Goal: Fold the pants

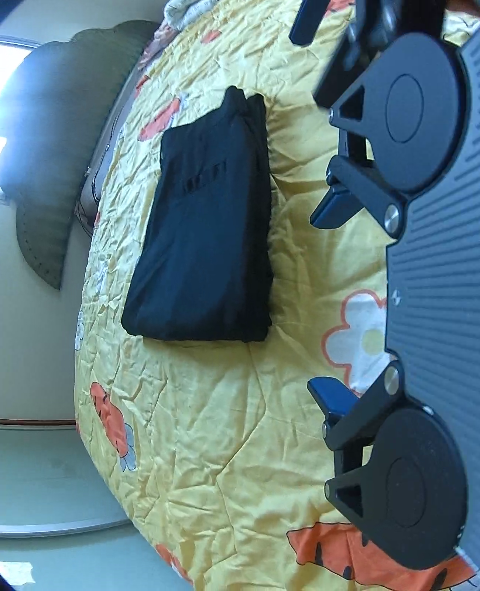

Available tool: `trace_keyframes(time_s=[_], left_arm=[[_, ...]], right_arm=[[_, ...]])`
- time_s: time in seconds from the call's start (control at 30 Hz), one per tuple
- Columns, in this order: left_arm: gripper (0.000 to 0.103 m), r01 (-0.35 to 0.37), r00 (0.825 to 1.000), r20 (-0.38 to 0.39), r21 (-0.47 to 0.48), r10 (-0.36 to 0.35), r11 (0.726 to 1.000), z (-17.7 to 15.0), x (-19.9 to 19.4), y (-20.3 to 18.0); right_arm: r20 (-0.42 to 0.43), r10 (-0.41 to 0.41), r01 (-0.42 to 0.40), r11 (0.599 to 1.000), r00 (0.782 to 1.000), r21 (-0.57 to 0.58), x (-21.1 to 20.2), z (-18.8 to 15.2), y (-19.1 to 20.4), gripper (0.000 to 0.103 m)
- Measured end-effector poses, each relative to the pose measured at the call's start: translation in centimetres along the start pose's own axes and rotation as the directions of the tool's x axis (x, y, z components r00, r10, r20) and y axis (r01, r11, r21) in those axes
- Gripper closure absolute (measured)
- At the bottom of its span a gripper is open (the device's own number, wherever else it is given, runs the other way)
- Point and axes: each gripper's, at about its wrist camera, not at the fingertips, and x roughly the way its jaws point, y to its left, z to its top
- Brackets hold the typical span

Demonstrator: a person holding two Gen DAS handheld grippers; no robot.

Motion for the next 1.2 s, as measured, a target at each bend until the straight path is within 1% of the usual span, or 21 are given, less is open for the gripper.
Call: trace_keyframes(time_s=[0.03,0.13,0.27,0.4,0.47,0.7,0.8,0.9,1.03,1.13,1.2], left_arm=[[0.015,-0.011,1.0,0.007,0.01,0.011,1.0,-0.1,0.0,-0.2],[0.014,-0.061,0.998,0.018,0.032,0.06,0.998,-0.4,0.4,-0.6],[0.013,-0.055,0.998,-0.002,0.005,0.055,0.998,-0.8,1.1,-0.1],[0.012,-0.085,0.996,-0.011,-0.005,0.085,0.996,-1.1,2.0,0.2],[0.01,-0.087,0.996,-0.013,-0.005,0.087,0.996,-1.2,2.4,0.3],[0.005,-0.11,0.994,0.021,0.029,0.11,0.993,-1.5,2.8,0.0],[0.004,-0.11,0.993,0.032,0.032,0.109,0.993,-1.6,2.9,0.1],[0.0,-0.113,0.993,0.051,0.04,0.111,0.993,-1.9,3.0,0.2],[0.0,-0.112,0.991,0.085,0.042,0.108,0.993,-2.4,3.0,0.3],[0.0,-0.115,0.987,0.117,0.042,0.11,0.992,-2.8,3.0,0.3],[0.0,-0.116,0.986,0.122,0.039,0.11,0.993,-2.9,3.0,0.3]], right_arm=[[-0.003,-0.005,0.005,1.0,1.0,-0.007,0.6,-0.4,0.2,0.0],[0.025,-0.029,0.03,0.999,0.999,-0.045,1.7,-1.4,0.9,0.0],[0.044,-0.072,0.075,0.993,0.996,-0.091,2.5,-1.9,1.6,0.0],[0.031,-0.077,0.079,0.993,0.997,-0.09,3.1,-2.0,1.1,0.0],[0.021,-0.087,0.088,0.993,0.996,-0.084,3.5,-2.1,0.7,0.0],[-0.013,-0.093,0.092,0.995,0.996,-0.049,4.6,-2.8,-0.5,0.0],[-0.018,-0.088,0.087,0.995,0.996,-0.054,4.8,-3.0,-0.6,0.0],[-0.021,-0.088,0.087,0.994,0.996,-0.059,5.0,-3.2,-0.7,0.0],[-0.036,-0.089,0.086,0.994,0.995,-0.059,5.6,-3.4,-1.1,0.0],[-0.034,-0.105,0.102,0.992,0.994,-0.071,5.9,-3.4,-1.4,0.0],[-0.046,-0.113,0.11,0.992,0.992,-0.069,6.2,-3.4,-1.7,0.0]])
